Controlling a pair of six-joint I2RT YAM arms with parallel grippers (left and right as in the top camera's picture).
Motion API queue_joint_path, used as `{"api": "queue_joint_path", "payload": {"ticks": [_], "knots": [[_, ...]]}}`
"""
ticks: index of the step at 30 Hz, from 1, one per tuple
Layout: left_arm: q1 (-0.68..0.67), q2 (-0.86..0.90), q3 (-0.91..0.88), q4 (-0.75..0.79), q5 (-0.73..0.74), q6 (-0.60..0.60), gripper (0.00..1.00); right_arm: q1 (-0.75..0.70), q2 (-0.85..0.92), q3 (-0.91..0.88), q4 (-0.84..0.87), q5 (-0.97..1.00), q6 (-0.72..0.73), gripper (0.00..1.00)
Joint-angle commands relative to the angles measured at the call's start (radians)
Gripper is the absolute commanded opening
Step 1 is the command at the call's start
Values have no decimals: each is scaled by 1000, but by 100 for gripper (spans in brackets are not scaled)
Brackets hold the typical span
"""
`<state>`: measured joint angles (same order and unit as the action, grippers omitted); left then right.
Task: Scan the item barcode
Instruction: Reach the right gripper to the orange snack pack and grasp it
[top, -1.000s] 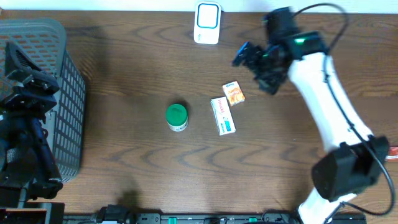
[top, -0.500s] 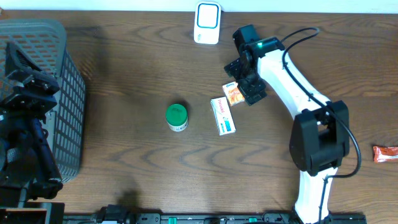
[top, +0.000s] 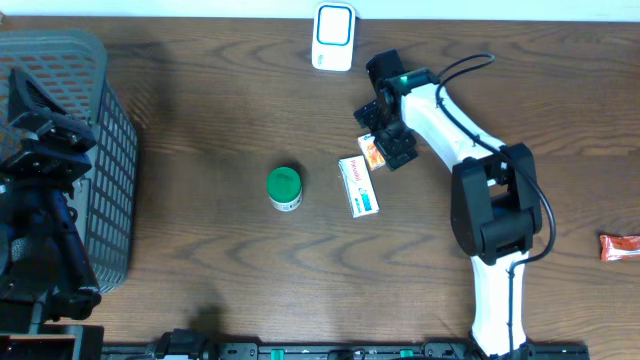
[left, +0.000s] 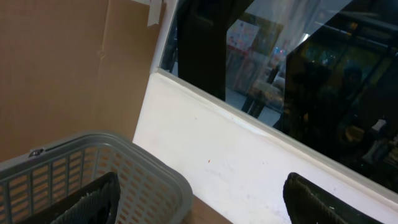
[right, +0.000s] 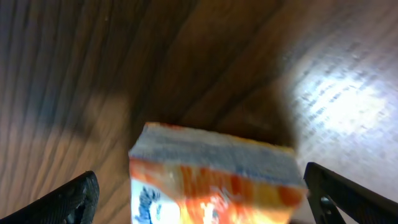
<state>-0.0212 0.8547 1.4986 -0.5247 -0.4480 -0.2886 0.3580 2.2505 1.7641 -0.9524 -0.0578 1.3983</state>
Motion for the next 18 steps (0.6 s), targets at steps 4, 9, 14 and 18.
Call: {"api": "queue_joint_path", "payload": {"ticks": [4, 9, 14, 18], "knots": [[4, -2, -3, 2, -9, -5, 84, 21, 60, -1, -2, -24, -9, 96], [4, -2, -3, 2, -9, -5, 84, 36, 69, -1, -5, -23, -28, 76], [4, -2, -3, 2, -9, -5, 84, 32, 69, -1, -7, -27, -98, 65], [4, -2, -3, 1, -9, -5, 84, 22, 68, 1, -9, -56, -176, 64]]}}
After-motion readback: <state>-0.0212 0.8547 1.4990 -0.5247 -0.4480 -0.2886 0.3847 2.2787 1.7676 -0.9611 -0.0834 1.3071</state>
